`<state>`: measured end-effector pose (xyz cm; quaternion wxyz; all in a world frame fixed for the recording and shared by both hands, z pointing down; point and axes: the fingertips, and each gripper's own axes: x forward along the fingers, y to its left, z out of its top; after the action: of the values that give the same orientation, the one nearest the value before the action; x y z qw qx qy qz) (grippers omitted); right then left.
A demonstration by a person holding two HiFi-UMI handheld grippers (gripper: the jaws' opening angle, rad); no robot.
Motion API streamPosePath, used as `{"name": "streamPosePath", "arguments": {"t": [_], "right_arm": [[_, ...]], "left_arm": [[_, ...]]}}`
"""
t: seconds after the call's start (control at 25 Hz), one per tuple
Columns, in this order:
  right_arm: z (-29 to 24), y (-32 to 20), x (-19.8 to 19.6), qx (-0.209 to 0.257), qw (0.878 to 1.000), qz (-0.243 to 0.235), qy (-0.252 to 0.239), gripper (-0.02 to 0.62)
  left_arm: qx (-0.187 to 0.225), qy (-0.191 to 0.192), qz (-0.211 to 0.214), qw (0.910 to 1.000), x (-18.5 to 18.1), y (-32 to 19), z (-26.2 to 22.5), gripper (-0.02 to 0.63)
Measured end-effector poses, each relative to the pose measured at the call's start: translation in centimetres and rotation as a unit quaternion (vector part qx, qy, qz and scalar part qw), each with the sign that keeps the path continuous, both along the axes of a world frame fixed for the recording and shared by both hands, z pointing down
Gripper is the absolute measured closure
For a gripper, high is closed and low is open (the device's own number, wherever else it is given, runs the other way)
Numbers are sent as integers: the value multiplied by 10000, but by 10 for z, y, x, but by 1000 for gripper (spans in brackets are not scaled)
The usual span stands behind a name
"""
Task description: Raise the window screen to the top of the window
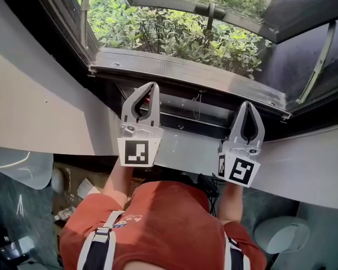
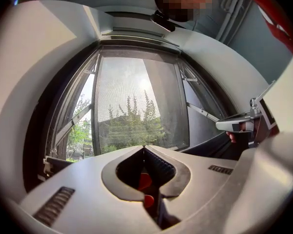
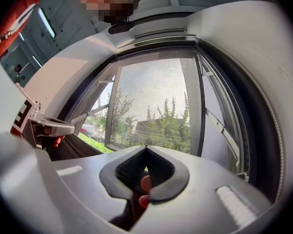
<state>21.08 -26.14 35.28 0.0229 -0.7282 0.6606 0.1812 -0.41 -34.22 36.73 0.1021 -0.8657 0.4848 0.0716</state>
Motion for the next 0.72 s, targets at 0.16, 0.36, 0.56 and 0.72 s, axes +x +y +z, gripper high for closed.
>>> {"name": "streamPosePath", "arguments": {"t": [0.16,0.36,0.56,0.72], "right_arm": [[4,-4,2,-106,9997,-203,119,586],[11,-8,-6,-428,9950,-665,608,584],[18,-6,-23,-650,9818,-1299,1224,488],[42,-5,-20,-1276,9586,-1160,2267,450]], "left_arm": [[61,-343,-89,9994,3,-4,4,600],[387,-1147,-123,9926,9,-9,4,558],[512,-2315,-45,9715,12,-11,26,517],[1043,-3350,-109,9364,8,-14,35,495]]}}
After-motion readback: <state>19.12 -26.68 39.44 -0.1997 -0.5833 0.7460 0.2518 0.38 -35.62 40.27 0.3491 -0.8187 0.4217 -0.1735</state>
